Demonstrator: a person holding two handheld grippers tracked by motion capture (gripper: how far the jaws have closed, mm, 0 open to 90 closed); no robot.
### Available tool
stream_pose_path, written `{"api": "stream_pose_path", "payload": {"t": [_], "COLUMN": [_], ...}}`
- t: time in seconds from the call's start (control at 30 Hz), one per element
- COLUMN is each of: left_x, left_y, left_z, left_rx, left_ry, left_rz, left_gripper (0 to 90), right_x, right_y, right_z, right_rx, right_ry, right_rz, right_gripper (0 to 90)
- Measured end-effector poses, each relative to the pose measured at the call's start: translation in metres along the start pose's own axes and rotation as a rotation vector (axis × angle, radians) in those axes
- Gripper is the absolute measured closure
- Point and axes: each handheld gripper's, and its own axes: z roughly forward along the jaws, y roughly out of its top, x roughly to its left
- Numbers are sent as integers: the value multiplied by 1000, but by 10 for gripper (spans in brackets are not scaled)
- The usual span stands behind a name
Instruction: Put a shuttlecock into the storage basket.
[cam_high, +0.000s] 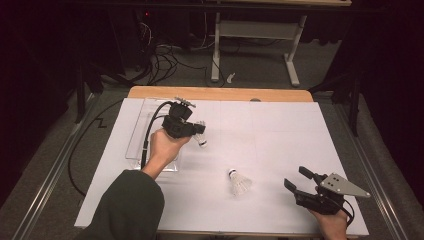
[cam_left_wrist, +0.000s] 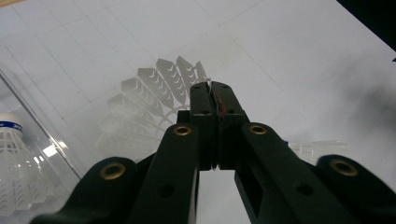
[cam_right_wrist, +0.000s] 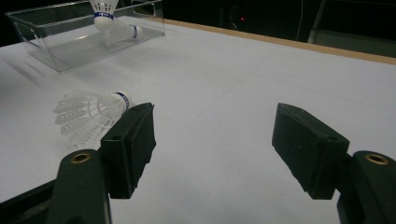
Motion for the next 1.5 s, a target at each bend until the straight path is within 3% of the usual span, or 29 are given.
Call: {"api": "stream_pose_path", "payload": {"t": [0.8, 1.5], "left_x": [9, 26], "left_y": [-5, -13], "left_z": [-15, -34], "left_rx": [-23, -77], "left_ry": [41, 78], "left_rz": [-13, -65], "left_gripper": [887, 886], "right_x": [0, 0], "right_y": [0, 0], "right_z": [0, 0], "right_rx": [1, 2], "right_ry": [-1, 1], "right_rz": [0, 1], "right_gripper": [305, 305]}}
